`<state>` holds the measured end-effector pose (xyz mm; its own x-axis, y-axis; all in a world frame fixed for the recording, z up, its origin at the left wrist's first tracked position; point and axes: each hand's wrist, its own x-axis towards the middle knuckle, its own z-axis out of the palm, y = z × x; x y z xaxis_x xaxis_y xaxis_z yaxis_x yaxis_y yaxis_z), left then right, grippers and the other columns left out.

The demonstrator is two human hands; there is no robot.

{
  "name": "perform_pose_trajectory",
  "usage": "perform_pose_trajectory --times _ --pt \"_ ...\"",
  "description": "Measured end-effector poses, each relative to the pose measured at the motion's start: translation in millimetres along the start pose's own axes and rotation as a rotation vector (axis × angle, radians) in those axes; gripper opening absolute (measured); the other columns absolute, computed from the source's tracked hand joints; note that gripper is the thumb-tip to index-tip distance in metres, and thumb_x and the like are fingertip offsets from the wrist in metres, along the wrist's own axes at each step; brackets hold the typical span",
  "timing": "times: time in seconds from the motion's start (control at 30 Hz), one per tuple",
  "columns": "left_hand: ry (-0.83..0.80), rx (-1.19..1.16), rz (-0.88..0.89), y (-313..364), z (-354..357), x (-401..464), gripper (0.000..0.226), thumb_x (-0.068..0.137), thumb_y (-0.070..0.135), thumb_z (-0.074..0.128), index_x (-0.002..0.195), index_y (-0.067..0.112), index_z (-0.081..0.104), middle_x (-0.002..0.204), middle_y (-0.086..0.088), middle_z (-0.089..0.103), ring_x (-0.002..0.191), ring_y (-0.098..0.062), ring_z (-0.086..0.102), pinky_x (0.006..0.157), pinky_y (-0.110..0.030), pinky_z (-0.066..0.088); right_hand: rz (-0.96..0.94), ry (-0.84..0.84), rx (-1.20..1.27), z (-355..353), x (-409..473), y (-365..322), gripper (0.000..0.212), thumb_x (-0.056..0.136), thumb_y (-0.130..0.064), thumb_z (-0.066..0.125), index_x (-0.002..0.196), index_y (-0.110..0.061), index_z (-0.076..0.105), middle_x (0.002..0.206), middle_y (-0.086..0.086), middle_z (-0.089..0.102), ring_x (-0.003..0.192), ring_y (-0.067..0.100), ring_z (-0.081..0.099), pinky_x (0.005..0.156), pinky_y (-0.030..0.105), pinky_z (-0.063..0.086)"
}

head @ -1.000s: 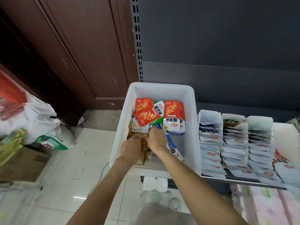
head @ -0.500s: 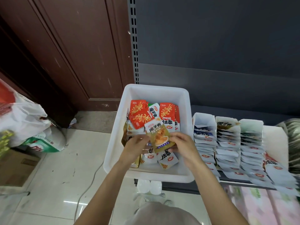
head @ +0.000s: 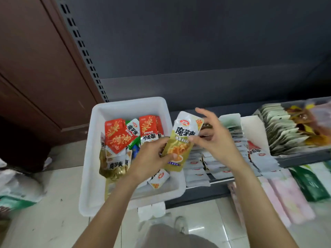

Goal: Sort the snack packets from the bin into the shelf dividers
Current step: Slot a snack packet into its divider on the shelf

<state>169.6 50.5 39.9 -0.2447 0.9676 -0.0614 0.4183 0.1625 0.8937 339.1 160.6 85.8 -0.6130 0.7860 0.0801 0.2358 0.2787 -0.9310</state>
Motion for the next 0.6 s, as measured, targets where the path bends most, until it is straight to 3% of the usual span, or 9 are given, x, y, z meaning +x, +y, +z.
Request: perform_pose_trajectory --times 0.1,0.17,0.23,0.37,0.47,0.6 --pt "0.064 0.065 0.115 20.7 13.6 19.8 0.035 0.079 0.022 0.075 0.112 0.026 0.064 0.099 0.010 0.071 0.088 0.003 0.064 0.082 -0.025 0.054 -0.015 0.085 -0.006 -36.8 -4.1 0.8 0.022 0.082 -0.009 0.071 0.088 -0.025 0.058 0.079 -0.013 0.067 0.069 0.007 0.066 0.055 0.025 0.052" --pt "0.221 0.038 0.196 30.1 24.8 38.2 0.039 0.082 0.022 0.071 0.120 0.026 0.058 0.106 0.013 0.066 0.094 0.005 0.059 0.086 -0.015 0.048 -0.043 0.205 -0.005 -62.8 -10.4 2.9 0.017 0.086 -0.009 0.066 0.084 -0.022 0.055 0.078 -0.013 0.067 0.068 0.005 0.065 0.056 0.021 0.053" --pt "0.258 0.110 0.212 33.8 35.6 60.2 0.044 0.086 0.026 0.066 0.128 0.022 0.052 0.119 0.009 0.060 0.107 -0.002 0.055 0.091 -0.017 0.043 -0.070 0.374 0.013 -86.4 -16.2 6.5 0.018 0.089 -0.009 0.062 0.087 -0.025 0.054 0.083 -0.013 0.066 0.073 0.004 0.066 0.062 0.021 0.055" --pt "0.032 0.459 0.181 35.6 61.1 97.2 0.055 0.089 0.038 0.061 0.138 0.020 0.043 0.138 -0.001 0.048 0.127 -0.018 0.043 0.103 -0.032 0.036 -0.081 0.624 0.062 -119.0 -15.0 20.5 0.015 0.092 -0.011 0.059 0.091 -0.026 0.055 0.096 -0.002 0.066 0.084 0.005 0.067 0.070 0.021 0.056" --pt "-0.030 0.646 0.199 39.8 77.0 112.6 0.061 0.089 0.043 0.058 0.142 0.023 0.036 0.142 -0.001 0.045 0.130 -0.020 0.040 0.105 -0.032 0.031 -0.066 0.644 0.057 -128.0 -3.9 30.6 0.011 0.094 -0.013 0.056 0.105 -0.014 0.060 0.104 0.006 0.067 0.092 0.012 0.066 0.071 0.017 0.054" --pt "-0.073 0.768 0.269 41.6 83.1 116.0 0.038 0.091 0.039 0.056 0.127 0.026 0.057 0.126 0.005 0.060 0.114 -0.017 0.054 0.094 -0.023 0.033 -0.074 0.571 0.045 -125.5 24.7 42.3 0.011 0.096 -0.011 0.054 0.104 -0.014 0.061 0.093 -0.006 0.068 0.086 0.005 0.066 0.073 0.020 0.054"
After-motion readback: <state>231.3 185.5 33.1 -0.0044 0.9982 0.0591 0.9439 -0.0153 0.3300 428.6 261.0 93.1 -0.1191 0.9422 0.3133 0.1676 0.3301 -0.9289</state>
